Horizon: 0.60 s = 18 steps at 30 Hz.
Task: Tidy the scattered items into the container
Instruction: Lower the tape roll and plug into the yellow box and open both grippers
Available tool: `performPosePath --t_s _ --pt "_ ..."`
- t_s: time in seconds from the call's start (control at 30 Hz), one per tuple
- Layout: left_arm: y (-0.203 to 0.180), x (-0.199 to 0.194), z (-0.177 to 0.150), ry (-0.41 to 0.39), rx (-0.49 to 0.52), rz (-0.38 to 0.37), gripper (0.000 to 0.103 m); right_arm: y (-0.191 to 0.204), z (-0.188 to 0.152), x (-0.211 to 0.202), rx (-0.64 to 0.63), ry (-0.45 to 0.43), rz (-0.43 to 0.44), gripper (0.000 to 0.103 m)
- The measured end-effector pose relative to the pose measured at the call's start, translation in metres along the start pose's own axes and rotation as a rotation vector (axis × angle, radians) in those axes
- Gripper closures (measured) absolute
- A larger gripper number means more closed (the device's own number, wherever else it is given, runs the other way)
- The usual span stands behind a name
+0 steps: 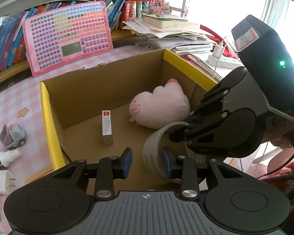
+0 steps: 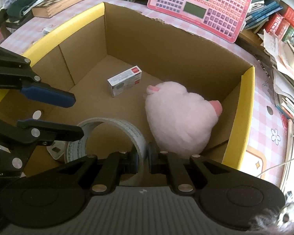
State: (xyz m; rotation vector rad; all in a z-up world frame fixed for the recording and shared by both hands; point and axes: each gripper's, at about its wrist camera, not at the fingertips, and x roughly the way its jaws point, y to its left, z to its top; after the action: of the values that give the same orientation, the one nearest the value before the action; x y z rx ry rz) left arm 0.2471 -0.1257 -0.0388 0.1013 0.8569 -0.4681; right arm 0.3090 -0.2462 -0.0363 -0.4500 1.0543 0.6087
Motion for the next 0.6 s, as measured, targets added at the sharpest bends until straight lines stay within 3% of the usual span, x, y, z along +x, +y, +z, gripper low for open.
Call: performPosePath --t_s 0.13,0.2,0.23,0.43,0.6 --pt "-0.002 -0.001 0.001 0.004 0.000 0.008 0.068 0.002 0.000 0.000 -0.009 -0.002 0.006 0.086" --pt "-0.002 -0.002 0.000 0.006 -0.004 0.010 0.068 0.002 0.000 -0.002 -0.010 -0.019 0.003 0.067" --pt "-0.002 -0.003 0.000 0.006 -0.003 0.016 0.066 0.002 -0.001 -0.004 -0.009 -0.030 0.007 0.063" --pt "-0.008 -0.013 0.001 -0.013 0.022 0.047 0.045 0.002 -0.004 -0.005 -0.003 -0.053 0.014 0.058" --pt "-0.013 -0.026 0.001 -0.048 0.033 0.083 0.032 0.002 -0.008 -0.015 0.002 -0.093 0.011 0.048"
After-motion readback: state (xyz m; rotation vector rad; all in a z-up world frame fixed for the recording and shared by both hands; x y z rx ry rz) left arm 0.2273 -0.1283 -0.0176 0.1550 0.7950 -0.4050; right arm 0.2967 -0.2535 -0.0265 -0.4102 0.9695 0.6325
